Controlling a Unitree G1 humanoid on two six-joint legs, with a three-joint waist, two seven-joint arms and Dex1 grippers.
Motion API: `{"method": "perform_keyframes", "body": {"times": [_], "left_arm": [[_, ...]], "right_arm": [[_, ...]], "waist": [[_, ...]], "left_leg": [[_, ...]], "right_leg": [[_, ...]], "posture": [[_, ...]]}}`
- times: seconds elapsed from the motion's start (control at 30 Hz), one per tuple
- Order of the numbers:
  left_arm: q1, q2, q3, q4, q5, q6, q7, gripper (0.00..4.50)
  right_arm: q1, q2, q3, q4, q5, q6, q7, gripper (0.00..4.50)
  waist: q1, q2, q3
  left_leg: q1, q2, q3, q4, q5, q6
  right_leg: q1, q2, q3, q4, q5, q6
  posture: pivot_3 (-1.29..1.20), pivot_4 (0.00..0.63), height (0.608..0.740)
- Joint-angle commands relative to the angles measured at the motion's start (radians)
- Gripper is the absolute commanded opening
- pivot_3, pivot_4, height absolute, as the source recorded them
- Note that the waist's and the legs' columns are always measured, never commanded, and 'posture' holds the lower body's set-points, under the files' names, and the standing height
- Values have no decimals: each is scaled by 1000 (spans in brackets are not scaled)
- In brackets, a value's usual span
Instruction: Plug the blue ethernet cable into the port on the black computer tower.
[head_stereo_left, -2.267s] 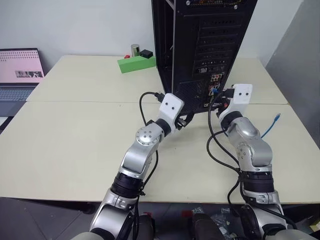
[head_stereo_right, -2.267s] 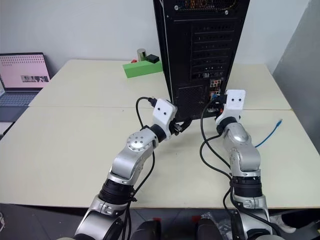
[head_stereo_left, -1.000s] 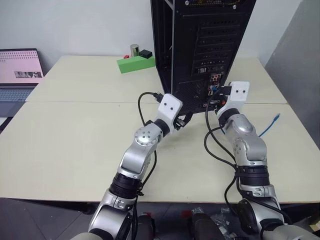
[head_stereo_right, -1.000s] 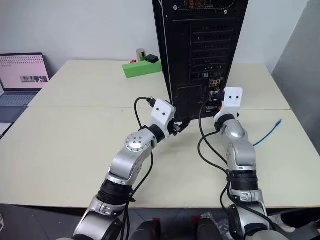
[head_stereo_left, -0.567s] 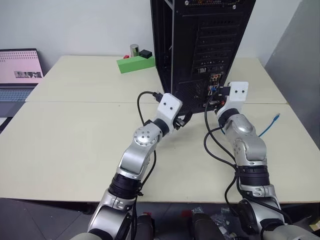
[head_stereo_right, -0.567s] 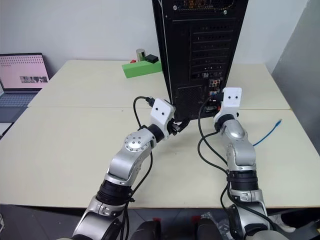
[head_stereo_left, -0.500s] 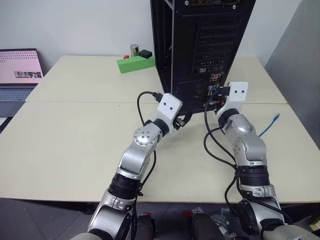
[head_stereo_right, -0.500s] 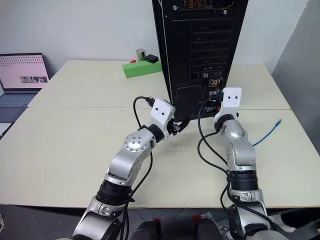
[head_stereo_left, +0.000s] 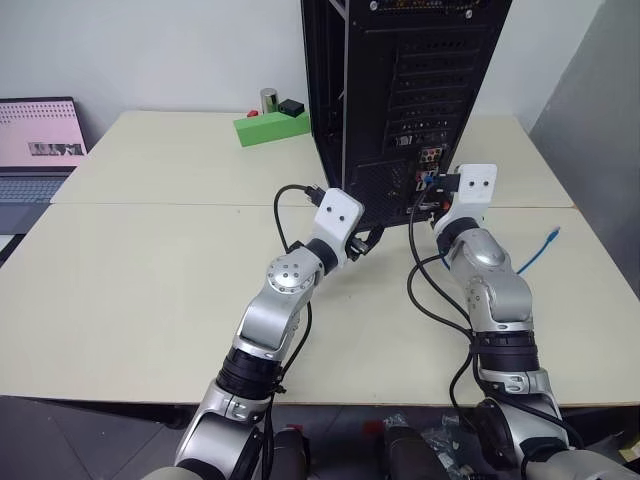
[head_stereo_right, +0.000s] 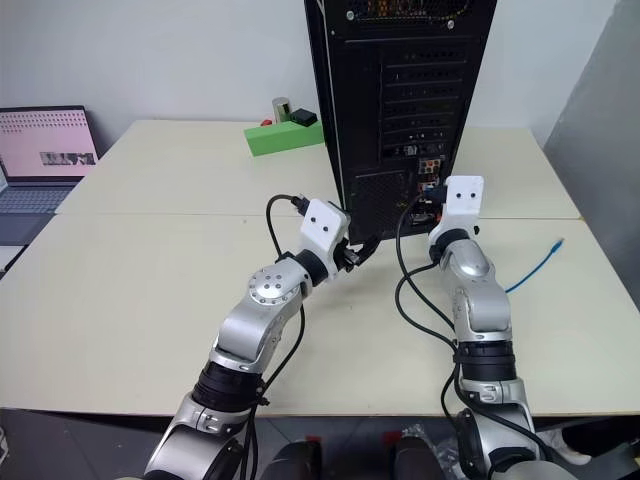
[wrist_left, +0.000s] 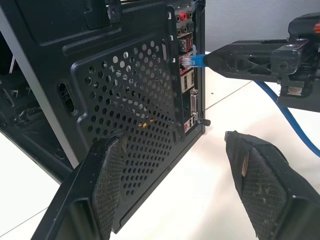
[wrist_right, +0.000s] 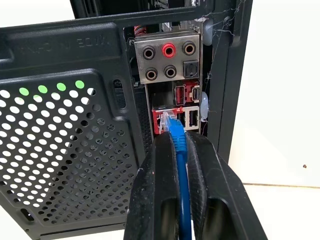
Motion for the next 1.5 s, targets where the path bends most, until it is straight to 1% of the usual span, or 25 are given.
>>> {"method": "perform_keyframes", "body": {"times": [0.03,0.43,1.03,1.5], "left_arm": [[-7,0,-4,-48,7,-7,-1,3335],[-7,5,-4,-47,9,-11,-2,3335],[-7,6,-10,-48,16,-16,-4,3335],[-9,7,-5,-50,13,-15,-5,3335]], "right_arm": [[-8,-1,2,-15,-4,-6,-2,0],[-14,5,17,-2,-15,-1,16,0],[-38,-15,37,-14,-53,-53,27,0],[-64,35,3,21,-32,-43,-8,0]], "waist": [[0,0,0],[0,0,0],[-2,0,0],[-6,0,0]], "left_leg": [[0,0,0,0,0,0],[0,0,0,0,0,0],[0,0,0,0,0,0],[0,0,0,-1,0,0]], "right_leg": [[0,0,0,0,0,0],[0,0,0,0,0,0],[0,0,0,0,0,0],[-1,0,0,0,0,0]], "posture": [[0,150,740],[0,150,740],[0,150,740],[0,150,740]]}}
